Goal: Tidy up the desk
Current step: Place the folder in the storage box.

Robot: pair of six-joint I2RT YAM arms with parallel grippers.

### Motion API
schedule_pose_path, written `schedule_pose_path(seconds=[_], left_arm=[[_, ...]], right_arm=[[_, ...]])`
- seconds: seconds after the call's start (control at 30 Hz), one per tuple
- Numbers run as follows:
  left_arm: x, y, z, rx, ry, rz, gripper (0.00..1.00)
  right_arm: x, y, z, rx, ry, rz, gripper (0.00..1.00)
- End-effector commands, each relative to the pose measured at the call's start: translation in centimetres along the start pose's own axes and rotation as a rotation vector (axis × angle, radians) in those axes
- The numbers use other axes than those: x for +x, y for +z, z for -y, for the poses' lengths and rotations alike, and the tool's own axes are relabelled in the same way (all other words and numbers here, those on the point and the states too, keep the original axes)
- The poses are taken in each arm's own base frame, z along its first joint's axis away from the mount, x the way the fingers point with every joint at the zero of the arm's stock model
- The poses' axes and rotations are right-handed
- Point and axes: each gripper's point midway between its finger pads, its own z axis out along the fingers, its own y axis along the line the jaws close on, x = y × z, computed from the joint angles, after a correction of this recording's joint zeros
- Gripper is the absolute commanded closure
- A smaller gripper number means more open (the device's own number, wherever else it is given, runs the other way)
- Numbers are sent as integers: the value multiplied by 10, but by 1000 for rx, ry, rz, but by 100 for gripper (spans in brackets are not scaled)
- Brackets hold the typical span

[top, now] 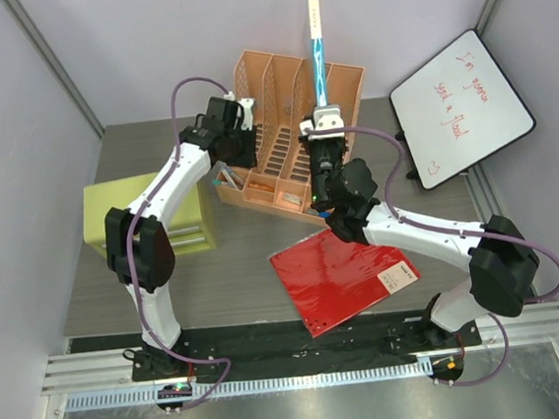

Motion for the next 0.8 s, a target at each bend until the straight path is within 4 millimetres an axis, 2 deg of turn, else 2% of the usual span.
schedule_pose_path(seconds=[0.0,0.23,0.43,0.5,0.53,0.6,0.77], left_arm=[[-25,-19,6,33,11,101,73],[-24,-19,8,43,-1,101,73],[-22,-23,1,14,19,111,73],[-22,-25,-3,-1,35,119,73],[-23,-27,-9,-15,35,123,73],[-24,-27,-14,-25,45,126,73],[-18,-20,-29,-42,46,105,73]], right_arm=[[-76,-8,40,78,202,165,99],[-69,-7,40,109,185,163,99],[-48,5,15,100,208,149,99],[-45,10,10,108,230,148,99],[-38,13,3,105,223,139,99],[-38,17,0,114,236,147,99],[-25,30,-16,124,240,149,99]])
